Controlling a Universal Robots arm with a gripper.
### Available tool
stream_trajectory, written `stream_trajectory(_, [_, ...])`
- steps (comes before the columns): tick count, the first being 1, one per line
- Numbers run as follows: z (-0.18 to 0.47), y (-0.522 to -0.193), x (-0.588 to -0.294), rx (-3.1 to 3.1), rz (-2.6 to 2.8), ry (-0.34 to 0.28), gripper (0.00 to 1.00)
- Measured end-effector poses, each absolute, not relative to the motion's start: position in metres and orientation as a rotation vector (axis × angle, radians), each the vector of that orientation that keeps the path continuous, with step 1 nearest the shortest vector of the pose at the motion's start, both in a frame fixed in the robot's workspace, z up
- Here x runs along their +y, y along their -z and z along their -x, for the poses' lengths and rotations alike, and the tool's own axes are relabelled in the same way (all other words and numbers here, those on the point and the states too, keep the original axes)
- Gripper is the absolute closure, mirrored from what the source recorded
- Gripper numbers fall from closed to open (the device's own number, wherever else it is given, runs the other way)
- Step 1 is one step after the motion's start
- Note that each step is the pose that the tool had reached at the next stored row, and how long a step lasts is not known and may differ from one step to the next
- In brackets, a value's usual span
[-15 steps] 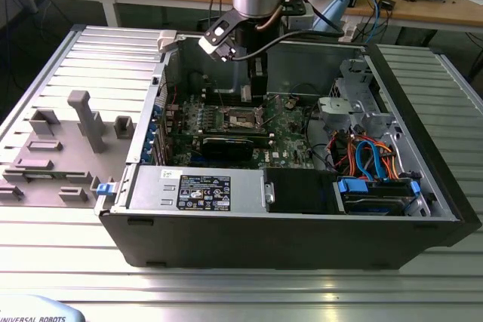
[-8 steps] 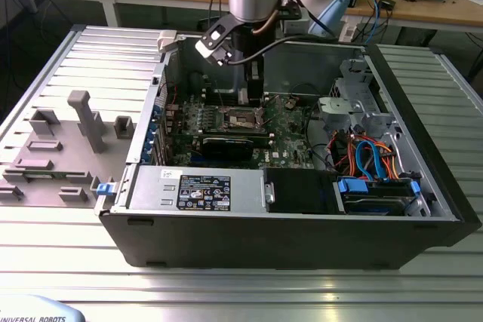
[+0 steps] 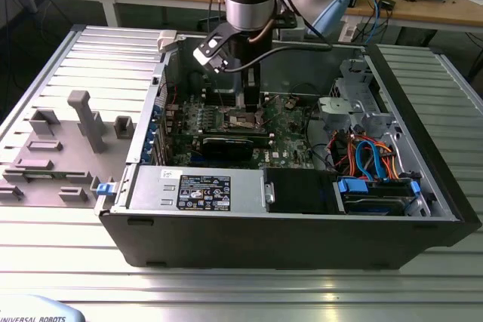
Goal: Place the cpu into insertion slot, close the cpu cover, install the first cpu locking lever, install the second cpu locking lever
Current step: 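Place the cpu into insertion slot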
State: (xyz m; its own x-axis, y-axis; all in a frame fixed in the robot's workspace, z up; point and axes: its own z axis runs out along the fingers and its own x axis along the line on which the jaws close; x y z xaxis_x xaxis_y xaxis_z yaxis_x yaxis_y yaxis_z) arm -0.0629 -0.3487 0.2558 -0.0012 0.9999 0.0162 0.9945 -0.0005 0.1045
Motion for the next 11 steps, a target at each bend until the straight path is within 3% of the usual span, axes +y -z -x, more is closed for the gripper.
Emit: stream_trajectory(11, [0.066, -0.238, -0.345, 2.176, -2.175, -0.131, 0.46])
